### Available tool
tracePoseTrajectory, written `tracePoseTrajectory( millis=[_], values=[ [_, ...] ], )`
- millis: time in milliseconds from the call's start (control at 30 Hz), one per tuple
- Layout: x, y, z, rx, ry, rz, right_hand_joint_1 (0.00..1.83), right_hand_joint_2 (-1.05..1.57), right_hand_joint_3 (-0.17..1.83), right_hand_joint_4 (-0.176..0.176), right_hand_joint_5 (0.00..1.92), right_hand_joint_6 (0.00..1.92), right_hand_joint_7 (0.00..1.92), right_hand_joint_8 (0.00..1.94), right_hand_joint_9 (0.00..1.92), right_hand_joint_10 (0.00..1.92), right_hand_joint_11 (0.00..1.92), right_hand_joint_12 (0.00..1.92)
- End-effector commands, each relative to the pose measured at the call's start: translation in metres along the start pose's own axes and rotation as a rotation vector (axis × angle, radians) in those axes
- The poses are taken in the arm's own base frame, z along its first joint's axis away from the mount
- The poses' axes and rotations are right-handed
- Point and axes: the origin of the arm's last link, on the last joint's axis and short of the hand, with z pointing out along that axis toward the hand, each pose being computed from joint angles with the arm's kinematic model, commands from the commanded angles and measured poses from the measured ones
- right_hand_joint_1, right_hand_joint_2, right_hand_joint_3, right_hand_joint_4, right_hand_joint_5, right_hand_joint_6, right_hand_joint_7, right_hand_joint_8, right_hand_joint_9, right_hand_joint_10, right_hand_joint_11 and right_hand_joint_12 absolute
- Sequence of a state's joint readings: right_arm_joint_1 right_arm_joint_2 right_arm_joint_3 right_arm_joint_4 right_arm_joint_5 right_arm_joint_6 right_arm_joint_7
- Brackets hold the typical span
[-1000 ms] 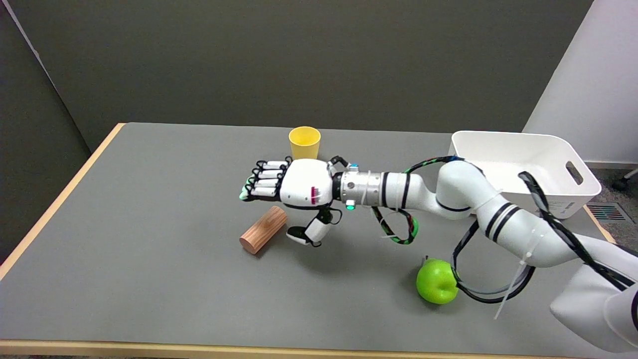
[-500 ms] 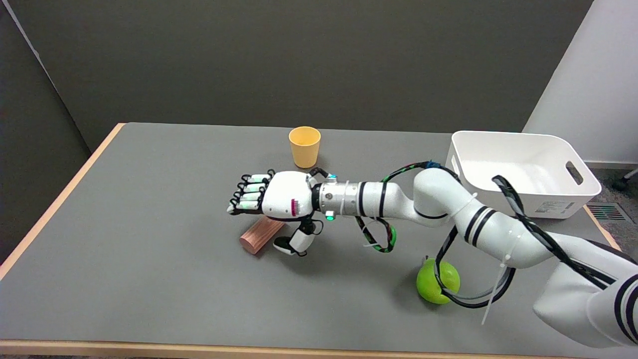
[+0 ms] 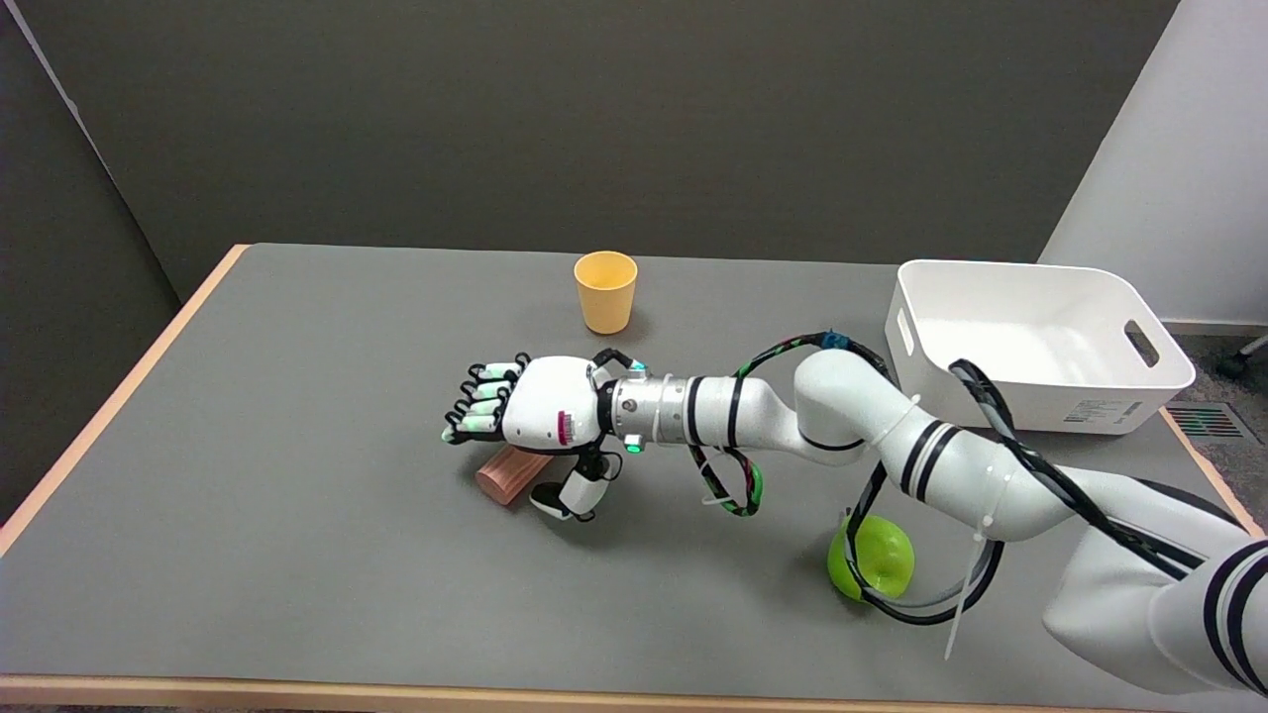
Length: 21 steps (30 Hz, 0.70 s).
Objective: Pick up the wooden cylinder.
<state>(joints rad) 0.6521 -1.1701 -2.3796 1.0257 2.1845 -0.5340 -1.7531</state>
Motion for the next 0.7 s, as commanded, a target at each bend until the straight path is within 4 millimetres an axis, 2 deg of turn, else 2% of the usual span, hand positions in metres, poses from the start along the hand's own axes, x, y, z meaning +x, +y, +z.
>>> tracePoseTrajectory(
  millis=[33, 333, 433, 700],
  values=[
    [-0.01, 0.004, 0.002, -0.123, -0.051, 0.06, 0.82, 0.66, 1.05, -0.095, 0.24, 0.5, 0.36, 0.43, 0.25, 0.65, 0.11, 1.02],
    [-0.009, 0.016, -0.01, -0.215, -0.054, 0.077, 0.81, 0.65, 1.04, -0.099, 0.27, 0.54, 0.4, 0.48, 0.29, 0.71, 0.15, 1.09],
    [-0.007, 0.015, -0.014, -0.228, -0.052, 0.069, 0.85, 0.64, 1.01, -0.101, 0.29, 0.54, 0.43, 0.46, 0.3, 0.74, 0.15, 1.17],
    [-0.01, 0.007, -0.021, -0.233, -0.047, 0.086, 0.85, 0.64, 1.01, -0.103, 0.29, 0.56, 0.44, 0.48, 0.31, 0.75, 0.16, 1.2]
  ],
)
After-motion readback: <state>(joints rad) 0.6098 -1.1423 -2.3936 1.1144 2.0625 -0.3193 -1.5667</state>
